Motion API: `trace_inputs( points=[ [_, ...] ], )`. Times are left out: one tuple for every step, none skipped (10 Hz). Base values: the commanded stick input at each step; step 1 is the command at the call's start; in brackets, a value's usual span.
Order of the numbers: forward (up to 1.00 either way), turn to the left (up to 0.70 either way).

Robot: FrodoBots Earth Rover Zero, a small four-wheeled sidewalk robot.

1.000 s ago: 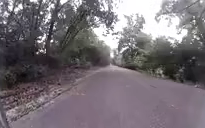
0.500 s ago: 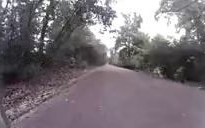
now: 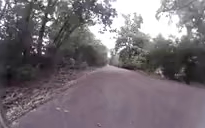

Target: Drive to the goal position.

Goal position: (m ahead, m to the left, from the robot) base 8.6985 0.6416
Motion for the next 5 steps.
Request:
trace_inputs(
  points=[
    [0.70,-0.04],
    [0.70,0.00],
    [0.70,0.00],
    [0.70,0.00],
    [0.70,0.00]
  ],
)
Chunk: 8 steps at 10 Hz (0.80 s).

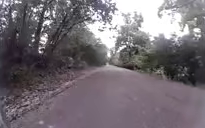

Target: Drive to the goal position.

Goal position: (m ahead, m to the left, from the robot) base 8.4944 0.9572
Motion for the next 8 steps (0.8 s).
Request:
trace_inputs(
  points=[
    [0.70,0.00],
    [0.70,0.00],
    [0.70,0.00],
    [0.70,0.00],
    [0.70,0.00],
    [0.70,0.00],
    [0.70,0.00],
    [0.70,0.00]
  ],
)
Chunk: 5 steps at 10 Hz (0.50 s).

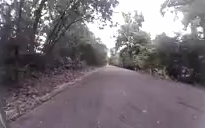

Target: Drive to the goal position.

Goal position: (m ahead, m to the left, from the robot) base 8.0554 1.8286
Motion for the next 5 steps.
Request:
trace_inputs(
  points=[
    [0.70,0.00],
    [0.70,0.00],
    [0.70,0.00],
    [0.70,0.00],
    [0.70,0.00]
  ],
)
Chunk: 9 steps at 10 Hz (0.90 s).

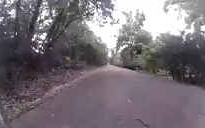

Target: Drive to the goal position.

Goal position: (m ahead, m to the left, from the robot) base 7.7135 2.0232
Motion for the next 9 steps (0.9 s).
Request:
trace_inputs(
  points=[
    [0.70,0.00],
    [0.70,0.00],
    [0.70,0.00],
    [0.70,0.00],
    [0.70,0.00],
    [0.70,0.00],
    [0.70,0.00],
    [0.70,0.00],
    [0.70,0.00]
  ],
)
